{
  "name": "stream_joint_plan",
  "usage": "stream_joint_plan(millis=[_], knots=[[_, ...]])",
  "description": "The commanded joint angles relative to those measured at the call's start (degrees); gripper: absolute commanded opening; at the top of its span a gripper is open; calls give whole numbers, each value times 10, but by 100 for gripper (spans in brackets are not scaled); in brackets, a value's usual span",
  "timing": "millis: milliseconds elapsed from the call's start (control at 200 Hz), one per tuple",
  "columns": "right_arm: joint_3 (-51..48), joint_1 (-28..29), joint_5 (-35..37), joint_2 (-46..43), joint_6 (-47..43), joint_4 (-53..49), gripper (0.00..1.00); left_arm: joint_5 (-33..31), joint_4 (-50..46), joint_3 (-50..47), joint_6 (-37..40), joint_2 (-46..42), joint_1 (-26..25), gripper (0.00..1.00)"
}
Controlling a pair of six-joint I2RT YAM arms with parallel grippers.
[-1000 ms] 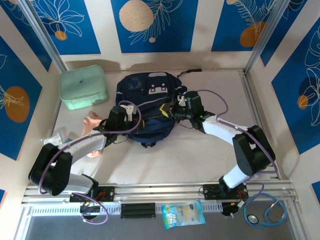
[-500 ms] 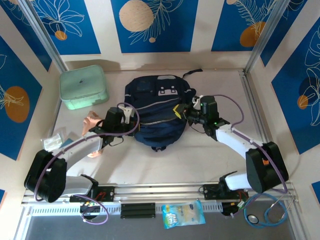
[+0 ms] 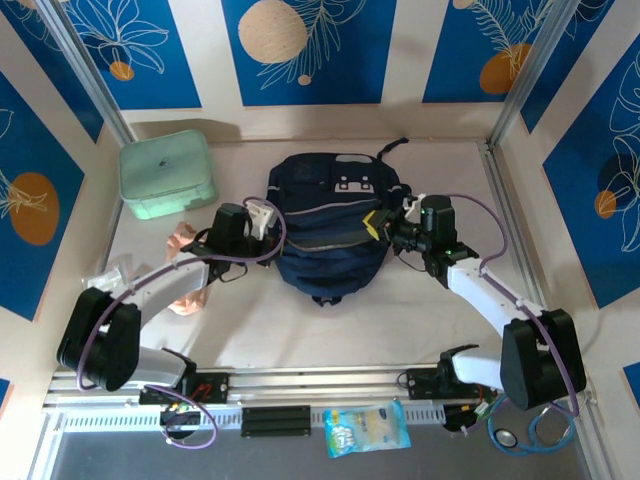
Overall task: Pack the student bag
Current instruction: Unzip the student bag at the top-center of the table.
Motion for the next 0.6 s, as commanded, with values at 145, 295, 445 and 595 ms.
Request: stream_joint_plan(millis=[145, 295, 445, 595], knots=[[-14, 50, 91, -17, 24, 3, 46, 25, 25, 39, 33, 9, -46, 0], [-24, 86, 127, -10, 50, 18, 51, 44, 51, 35, 29, 15, -62, 0], [-3, 132, 162, 21, 61, 28, 58, 71, 76, 37, 23, 32, -78, 0], [17, 144, 160, 54, 67, 53, 62, 77, 89, 35, 28, 37, -88, 0]])
